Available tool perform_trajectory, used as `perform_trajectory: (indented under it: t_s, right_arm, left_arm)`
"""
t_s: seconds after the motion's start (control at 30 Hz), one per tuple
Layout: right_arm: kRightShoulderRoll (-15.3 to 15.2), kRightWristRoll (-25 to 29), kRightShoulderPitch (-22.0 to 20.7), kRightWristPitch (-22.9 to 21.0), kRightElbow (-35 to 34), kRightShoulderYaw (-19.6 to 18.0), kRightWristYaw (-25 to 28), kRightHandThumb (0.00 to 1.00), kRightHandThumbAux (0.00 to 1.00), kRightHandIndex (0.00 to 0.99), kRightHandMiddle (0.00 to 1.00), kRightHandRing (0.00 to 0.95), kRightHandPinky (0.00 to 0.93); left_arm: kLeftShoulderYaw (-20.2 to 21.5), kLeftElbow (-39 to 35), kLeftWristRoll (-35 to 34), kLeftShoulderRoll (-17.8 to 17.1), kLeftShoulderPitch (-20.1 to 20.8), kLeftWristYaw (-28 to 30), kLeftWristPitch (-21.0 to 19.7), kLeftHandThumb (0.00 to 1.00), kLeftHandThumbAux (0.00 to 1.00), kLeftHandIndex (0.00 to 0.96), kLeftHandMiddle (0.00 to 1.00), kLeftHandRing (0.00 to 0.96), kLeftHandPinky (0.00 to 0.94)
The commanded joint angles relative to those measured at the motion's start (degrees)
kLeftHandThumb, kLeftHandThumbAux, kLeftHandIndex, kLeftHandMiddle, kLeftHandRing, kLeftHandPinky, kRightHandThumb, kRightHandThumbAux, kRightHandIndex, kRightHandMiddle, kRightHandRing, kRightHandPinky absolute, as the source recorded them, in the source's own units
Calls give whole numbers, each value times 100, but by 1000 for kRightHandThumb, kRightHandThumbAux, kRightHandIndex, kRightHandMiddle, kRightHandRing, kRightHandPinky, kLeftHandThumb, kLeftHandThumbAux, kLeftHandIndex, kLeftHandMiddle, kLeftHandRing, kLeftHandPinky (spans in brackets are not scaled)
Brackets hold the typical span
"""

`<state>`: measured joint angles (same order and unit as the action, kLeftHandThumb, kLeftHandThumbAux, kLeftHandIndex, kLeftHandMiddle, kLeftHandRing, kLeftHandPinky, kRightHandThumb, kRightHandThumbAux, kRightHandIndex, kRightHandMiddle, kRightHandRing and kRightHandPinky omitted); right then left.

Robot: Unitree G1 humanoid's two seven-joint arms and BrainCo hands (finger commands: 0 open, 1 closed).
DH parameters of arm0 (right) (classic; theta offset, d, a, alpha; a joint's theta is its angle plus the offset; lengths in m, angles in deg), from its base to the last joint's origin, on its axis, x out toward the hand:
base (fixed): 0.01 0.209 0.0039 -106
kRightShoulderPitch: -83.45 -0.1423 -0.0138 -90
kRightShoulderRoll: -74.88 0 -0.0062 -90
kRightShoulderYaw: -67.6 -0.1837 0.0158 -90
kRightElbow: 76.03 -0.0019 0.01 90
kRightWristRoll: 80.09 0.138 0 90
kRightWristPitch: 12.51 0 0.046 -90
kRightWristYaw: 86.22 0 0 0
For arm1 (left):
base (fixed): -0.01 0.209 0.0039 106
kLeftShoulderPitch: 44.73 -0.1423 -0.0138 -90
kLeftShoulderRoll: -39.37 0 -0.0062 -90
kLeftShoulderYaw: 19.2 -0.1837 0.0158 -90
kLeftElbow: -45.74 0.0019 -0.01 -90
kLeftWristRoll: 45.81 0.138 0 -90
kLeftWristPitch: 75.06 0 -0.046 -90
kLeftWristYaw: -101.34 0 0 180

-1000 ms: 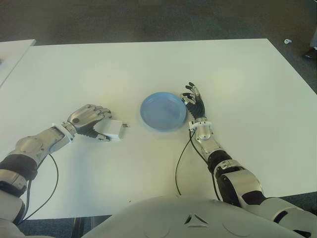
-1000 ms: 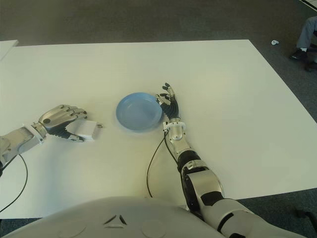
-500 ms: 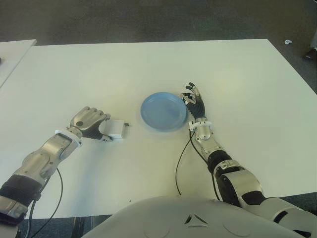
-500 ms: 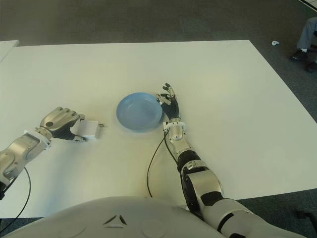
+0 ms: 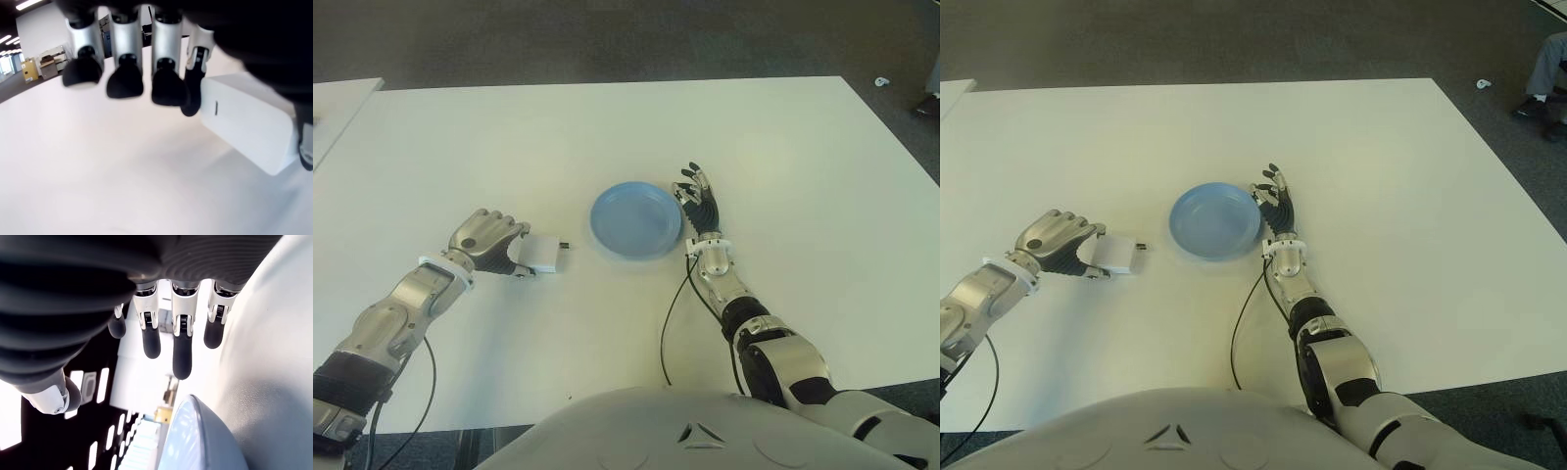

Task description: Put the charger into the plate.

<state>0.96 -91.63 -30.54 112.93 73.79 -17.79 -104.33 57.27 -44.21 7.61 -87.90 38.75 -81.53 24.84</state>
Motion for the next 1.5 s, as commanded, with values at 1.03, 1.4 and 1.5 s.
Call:
perform_trajectory:
  t_s: [1.03,1.4,1.5]
  right_arm:
    - [219,102,555,-418,527,-127,154,0,490,0,184,303,216]
    - [229,112,544,-427,551,-135,179,0,488,0,184,300,203]
    - [227,102,535,-433,561,-132,176,0,489,0,184,298,202]
  left_arm:
    - [346,258,-73,186,43,-318,249,716,699,444,824,805,787]
    - [554,155,-297,353,448,-357,292,723,696,445,832,819,816]
    - [608,98,-348,411,485,-328,248,724,696,445,835,822,819]
